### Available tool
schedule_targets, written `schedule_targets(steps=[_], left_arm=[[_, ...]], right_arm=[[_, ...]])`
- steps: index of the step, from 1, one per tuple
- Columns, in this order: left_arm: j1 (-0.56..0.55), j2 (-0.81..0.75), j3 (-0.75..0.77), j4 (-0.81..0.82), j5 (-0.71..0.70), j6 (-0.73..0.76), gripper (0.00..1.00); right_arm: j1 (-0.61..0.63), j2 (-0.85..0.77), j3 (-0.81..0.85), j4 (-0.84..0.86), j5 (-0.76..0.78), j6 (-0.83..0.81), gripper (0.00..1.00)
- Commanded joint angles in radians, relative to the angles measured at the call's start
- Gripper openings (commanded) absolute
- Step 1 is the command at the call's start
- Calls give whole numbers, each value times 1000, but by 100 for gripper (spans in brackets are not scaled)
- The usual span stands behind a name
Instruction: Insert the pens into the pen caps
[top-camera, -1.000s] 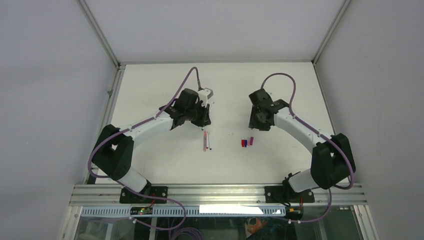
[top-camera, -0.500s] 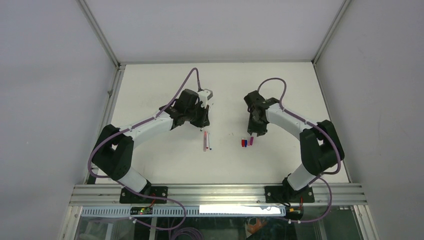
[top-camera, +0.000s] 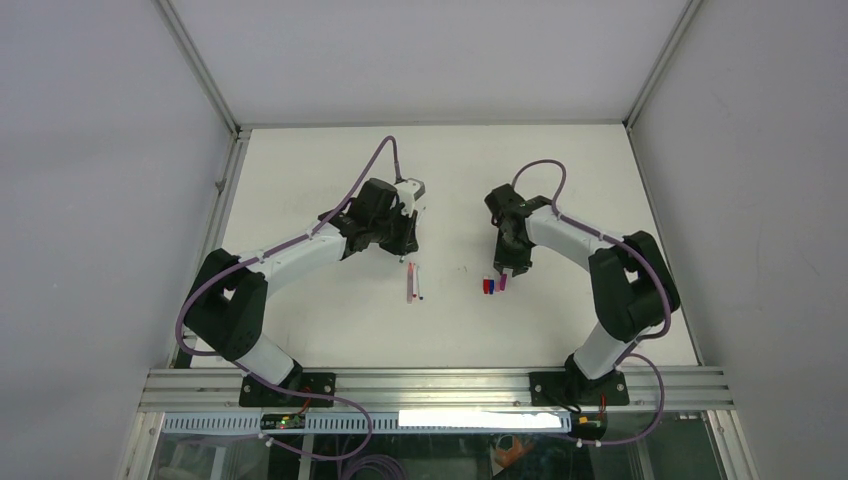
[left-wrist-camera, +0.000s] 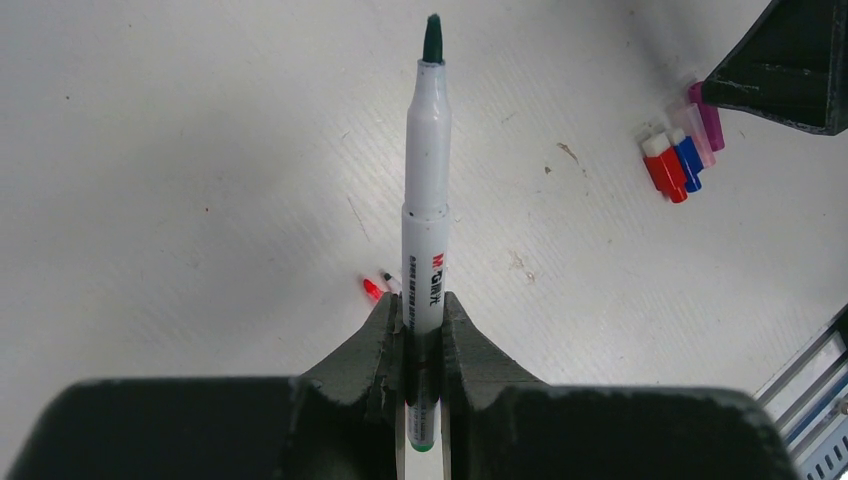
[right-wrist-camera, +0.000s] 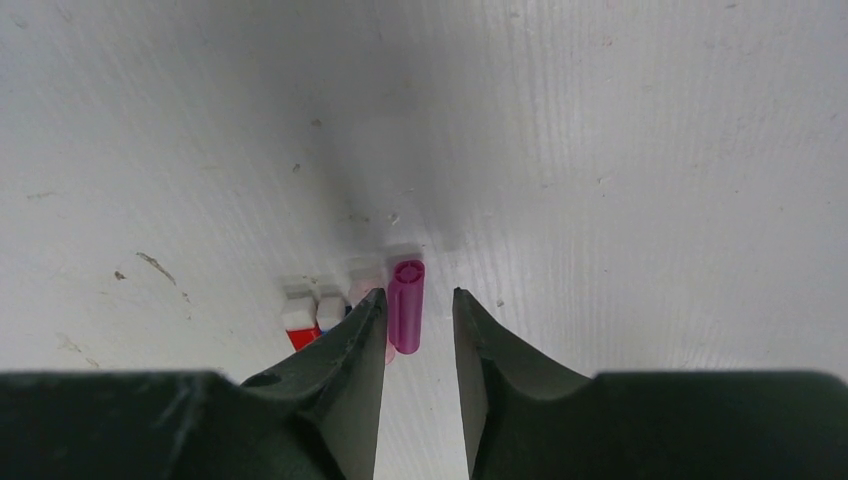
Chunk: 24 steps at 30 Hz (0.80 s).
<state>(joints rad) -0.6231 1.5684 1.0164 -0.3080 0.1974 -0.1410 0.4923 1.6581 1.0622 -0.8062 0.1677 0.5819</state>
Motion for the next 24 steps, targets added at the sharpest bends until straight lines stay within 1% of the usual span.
schedule_targets(steps=[1, 24], left_arm=[[-10, -38, 11, 11, -17, 12, 0], [-10, -51, -3, -4, -38, 10, 0]], right_arm=[[0, 15, 21, 28, -14, 5, 33], [1, 47, 20, 2, 3, -16, 29]])
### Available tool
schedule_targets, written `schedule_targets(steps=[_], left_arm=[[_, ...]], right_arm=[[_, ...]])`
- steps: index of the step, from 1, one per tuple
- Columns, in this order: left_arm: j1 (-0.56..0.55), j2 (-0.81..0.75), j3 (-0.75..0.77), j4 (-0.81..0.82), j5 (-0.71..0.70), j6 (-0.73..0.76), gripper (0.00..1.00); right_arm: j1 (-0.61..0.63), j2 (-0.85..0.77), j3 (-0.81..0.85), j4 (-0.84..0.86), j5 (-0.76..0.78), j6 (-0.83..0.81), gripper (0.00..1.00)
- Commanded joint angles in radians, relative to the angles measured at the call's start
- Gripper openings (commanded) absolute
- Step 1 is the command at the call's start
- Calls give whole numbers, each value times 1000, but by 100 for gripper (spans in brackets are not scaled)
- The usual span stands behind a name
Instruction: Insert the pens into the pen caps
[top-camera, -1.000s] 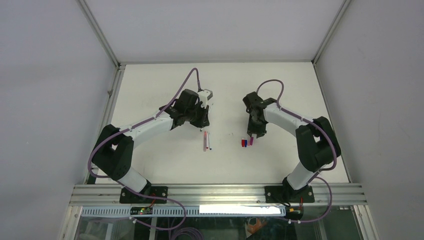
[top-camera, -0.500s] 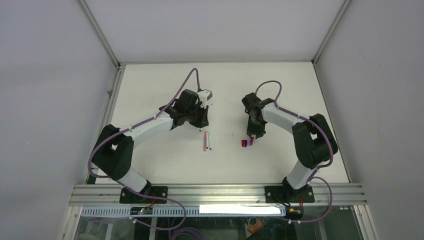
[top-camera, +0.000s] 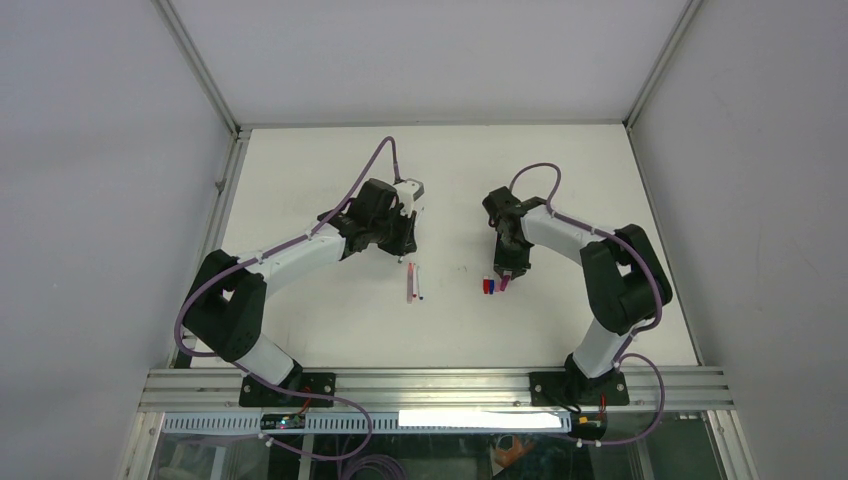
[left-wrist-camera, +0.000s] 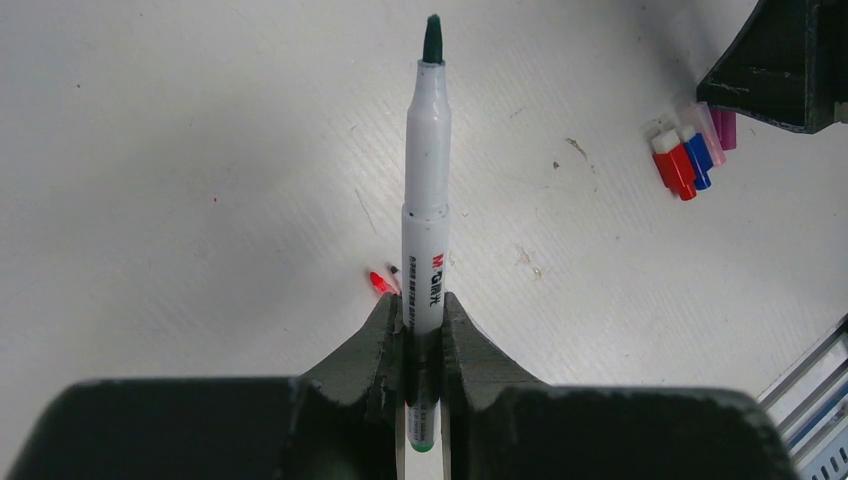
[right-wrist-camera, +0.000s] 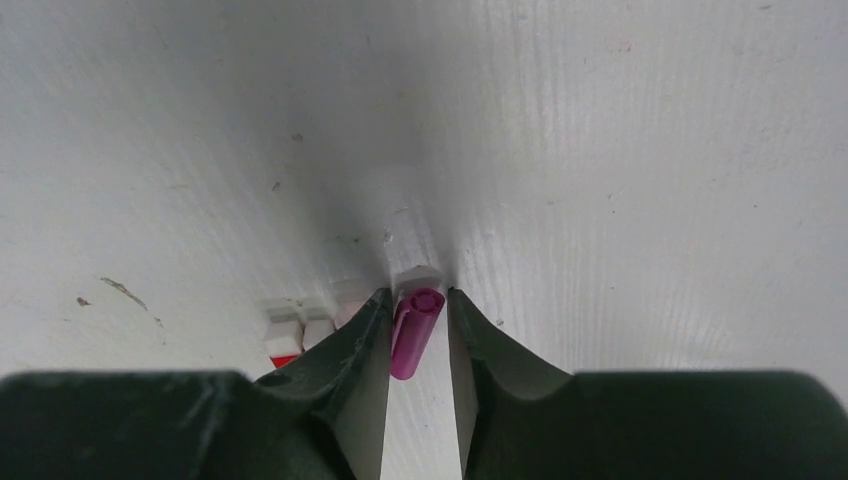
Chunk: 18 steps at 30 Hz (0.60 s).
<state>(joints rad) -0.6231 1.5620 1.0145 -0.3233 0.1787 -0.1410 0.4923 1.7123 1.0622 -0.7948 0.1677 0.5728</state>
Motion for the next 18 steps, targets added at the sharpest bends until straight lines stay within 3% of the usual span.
schedule_targets(steps=[1, 6, 13, 18], left_arm=[[-10, -43, -1, 11, -19, 10, 0], [-10, -38, -1, 11, -16, 8, 0], [-10, -32, 0, 12, -15, 8, 0], [-10, -30, 2, 12, -13, 8, 0]], right_arm=[[0, -10, 21, -14, 3, -5, 28], [0, -13, 18, -24, 1, -3, 20], [0, -7, 9, -15, -11, -2, 0], [-1, -38, 7, -6, 12, -3, 0]])
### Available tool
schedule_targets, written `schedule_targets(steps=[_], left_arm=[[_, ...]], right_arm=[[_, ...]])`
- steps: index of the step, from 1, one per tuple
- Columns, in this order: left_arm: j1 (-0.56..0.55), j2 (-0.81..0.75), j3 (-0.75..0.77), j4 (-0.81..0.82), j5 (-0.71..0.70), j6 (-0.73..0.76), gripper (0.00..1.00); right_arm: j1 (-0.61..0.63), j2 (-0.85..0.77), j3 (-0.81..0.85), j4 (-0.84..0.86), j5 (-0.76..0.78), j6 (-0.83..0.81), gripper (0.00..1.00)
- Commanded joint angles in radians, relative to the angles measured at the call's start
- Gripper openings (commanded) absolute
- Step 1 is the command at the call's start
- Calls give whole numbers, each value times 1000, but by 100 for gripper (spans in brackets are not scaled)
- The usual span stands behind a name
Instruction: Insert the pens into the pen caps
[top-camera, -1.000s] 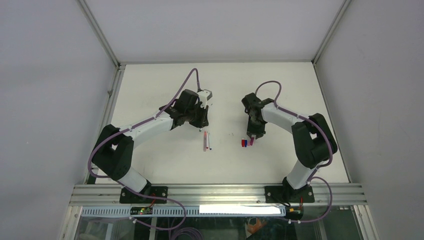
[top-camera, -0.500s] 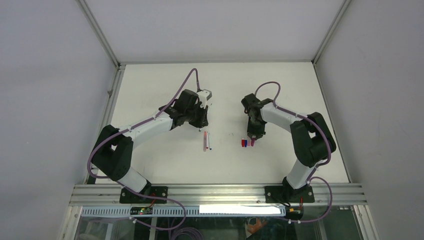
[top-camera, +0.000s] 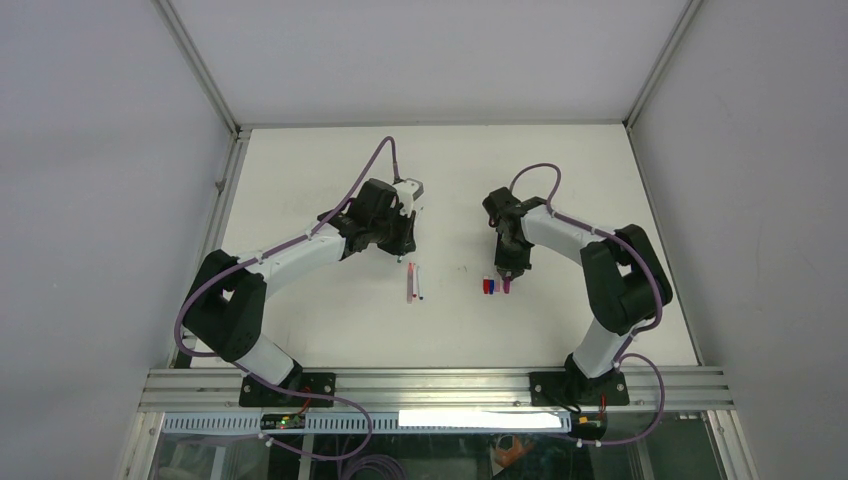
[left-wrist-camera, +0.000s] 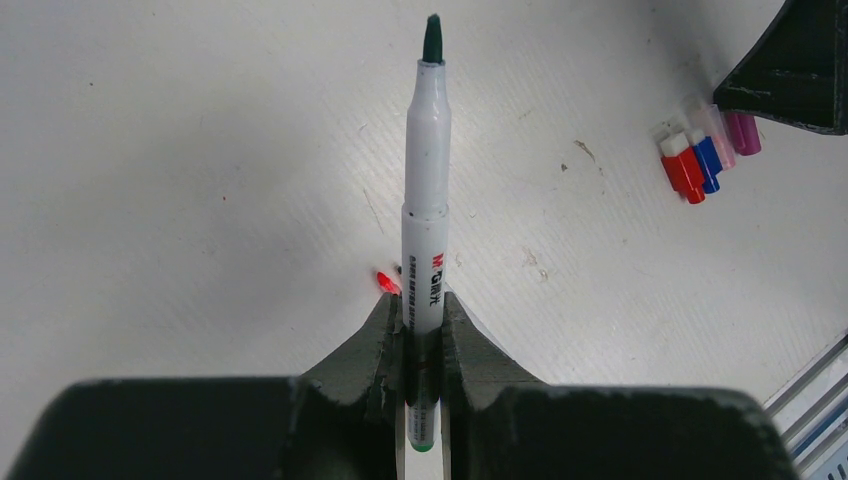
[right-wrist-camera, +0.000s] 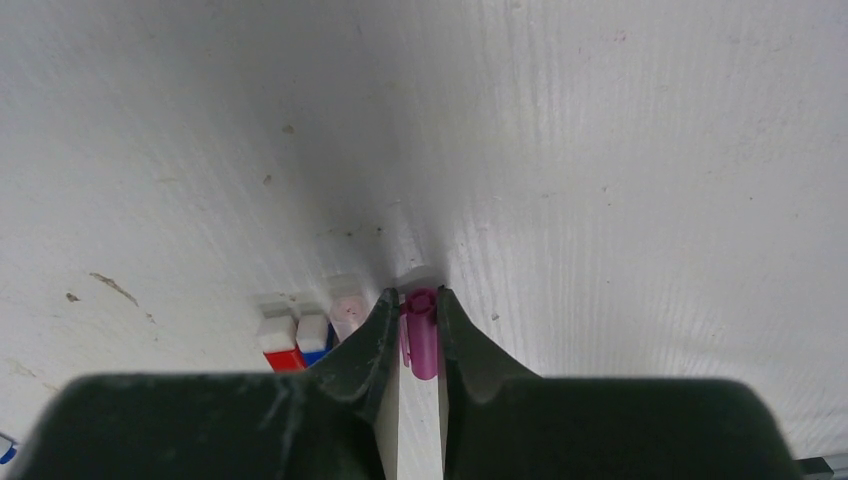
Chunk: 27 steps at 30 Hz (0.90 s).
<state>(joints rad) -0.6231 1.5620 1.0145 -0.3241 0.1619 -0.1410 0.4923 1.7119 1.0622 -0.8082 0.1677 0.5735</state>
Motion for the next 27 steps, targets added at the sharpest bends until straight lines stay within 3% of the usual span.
schedule_targets(steps=[1, 12, 27], left_arm=[[-10, -30, 3, 13, 5, 8, 0], [-18, -17, 0, 86, 82, 17, 0], [-43, -74, -112, 472, 275, -61, 0]], right_arm=[[-3, -51, 8, 10, 21, -6, 0], [-32, -229, 38, 171, 62, -63, 0], [-31, -248, 275, 545, -44, -34, 0]])
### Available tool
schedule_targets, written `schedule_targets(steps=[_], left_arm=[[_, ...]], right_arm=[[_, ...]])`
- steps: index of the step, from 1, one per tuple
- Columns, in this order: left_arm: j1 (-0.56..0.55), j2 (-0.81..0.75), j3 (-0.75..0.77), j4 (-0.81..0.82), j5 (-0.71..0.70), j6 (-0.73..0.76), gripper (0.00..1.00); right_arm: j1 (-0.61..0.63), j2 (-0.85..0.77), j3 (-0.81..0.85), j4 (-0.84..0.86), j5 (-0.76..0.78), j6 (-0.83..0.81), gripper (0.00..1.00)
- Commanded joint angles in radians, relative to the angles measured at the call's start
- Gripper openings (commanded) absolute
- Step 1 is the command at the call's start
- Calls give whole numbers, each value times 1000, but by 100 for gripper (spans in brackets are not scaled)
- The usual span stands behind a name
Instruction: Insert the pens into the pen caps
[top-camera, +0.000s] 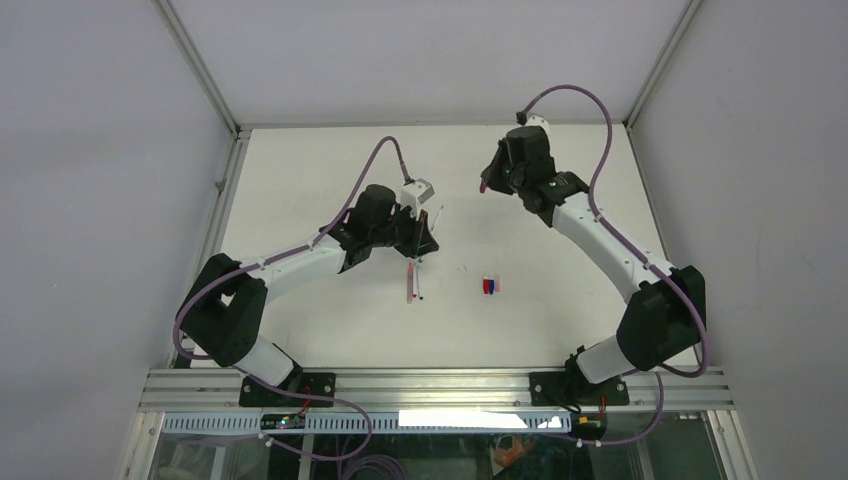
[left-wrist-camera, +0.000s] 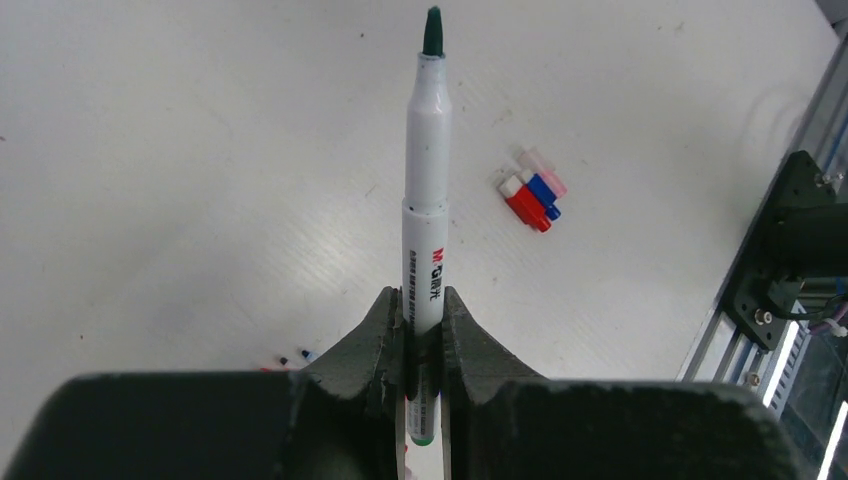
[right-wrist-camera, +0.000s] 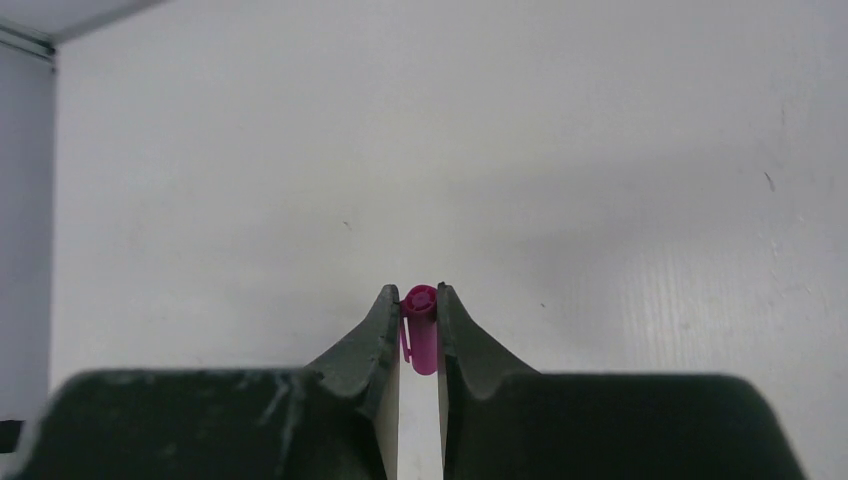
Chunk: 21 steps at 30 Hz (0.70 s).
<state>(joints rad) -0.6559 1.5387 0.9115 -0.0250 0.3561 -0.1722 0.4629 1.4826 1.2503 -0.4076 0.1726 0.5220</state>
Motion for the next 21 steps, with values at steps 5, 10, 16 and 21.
schedule_targets(steps=[5, 10, 16, 21], left_arm=[[-11, -35, 6, 207, 124, -39, 0], [-11, -15, 18, 227, 146, -45, 0], [-11, -3, 26, 236, 147, -44, 0], [-11, -13, 20, 238, 125, -41, 0]], right_arm=[[18, -7, 86, 213, -111, 60, 0], [57, -26, 69, 273, -136, 64, 0], [89, -34, 61, 283, -163, 62, 0], [111, -57, 27, 285, -162, 60, 0]])
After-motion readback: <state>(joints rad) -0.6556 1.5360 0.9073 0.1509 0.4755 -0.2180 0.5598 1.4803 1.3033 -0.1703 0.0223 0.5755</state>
